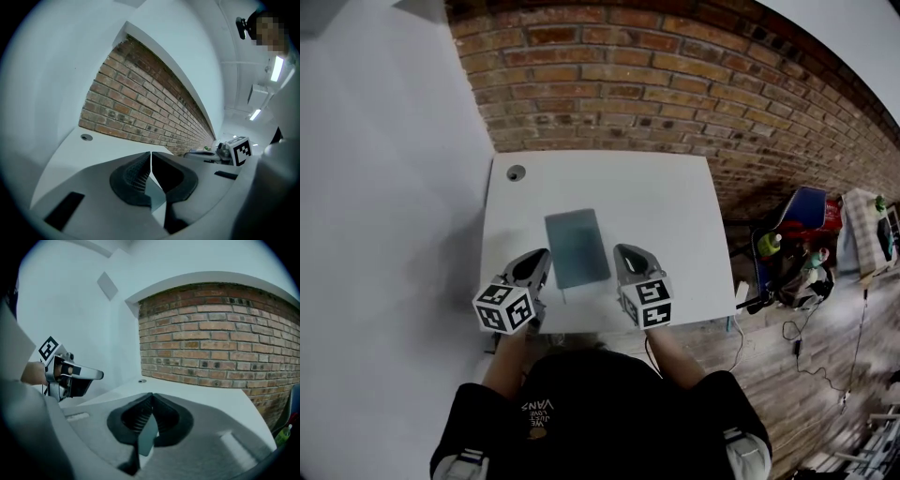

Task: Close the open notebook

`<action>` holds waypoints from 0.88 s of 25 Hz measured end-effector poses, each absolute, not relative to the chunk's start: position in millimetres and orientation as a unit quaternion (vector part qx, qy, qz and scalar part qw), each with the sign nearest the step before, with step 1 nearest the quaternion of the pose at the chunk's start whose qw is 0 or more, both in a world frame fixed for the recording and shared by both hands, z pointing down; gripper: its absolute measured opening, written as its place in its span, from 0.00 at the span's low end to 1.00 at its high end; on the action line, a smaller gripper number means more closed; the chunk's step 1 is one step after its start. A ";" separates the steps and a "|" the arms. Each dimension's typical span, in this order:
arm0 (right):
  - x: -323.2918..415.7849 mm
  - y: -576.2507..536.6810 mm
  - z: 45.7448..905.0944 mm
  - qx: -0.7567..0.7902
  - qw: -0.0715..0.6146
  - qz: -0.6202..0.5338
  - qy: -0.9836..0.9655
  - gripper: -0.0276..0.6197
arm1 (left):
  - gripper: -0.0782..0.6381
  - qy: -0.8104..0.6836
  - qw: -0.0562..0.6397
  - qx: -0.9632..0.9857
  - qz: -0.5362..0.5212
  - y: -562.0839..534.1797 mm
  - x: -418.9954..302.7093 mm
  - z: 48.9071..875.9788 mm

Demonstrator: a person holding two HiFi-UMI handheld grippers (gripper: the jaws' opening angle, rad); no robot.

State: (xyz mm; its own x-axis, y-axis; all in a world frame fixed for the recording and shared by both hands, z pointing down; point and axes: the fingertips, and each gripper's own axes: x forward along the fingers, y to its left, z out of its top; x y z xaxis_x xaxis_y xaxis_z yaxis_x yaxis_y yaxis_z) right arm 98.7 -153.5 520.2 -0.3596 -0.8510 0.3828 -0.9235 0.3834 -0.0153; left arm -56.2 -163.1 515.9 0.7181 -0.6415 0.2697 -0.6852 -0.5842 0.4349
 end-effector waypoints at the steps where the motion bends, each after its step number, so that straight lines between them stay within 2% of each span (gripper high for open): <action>1: 97.7 -153.1 515.9 0.541 0.155 0.111 -0.819 0.04 | 0.14 -0.379 0.258 0.887 0.042 -161.9 -58.2 515.6; 15: 97.3 -131.9 491.1 0.501 0.114 0.087 -0.853 0.04 | 0.12 -0.453 0.246 0.857 0.027 -127.5 -74.2 513.5; 22: 99.2 -117.5 496.0 0.479 0.115 0.090 -0.866 0.04 | 0.12 -0.482 0.244 0.841 0.027 -107.9 -74.0 518.8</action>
State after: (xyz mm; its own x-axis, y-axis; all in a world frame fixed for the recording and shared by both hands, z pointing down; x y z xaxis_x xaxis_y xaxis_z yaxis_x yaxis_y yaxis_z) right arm 99.2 -117.5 496.0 -0.5152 -0.8082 0.2852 -0.8495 0.5256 -0.0450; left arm -74.0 -107.9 518.8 0.5345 -0.7972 0.2806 -0.8238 -0.4171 0.3840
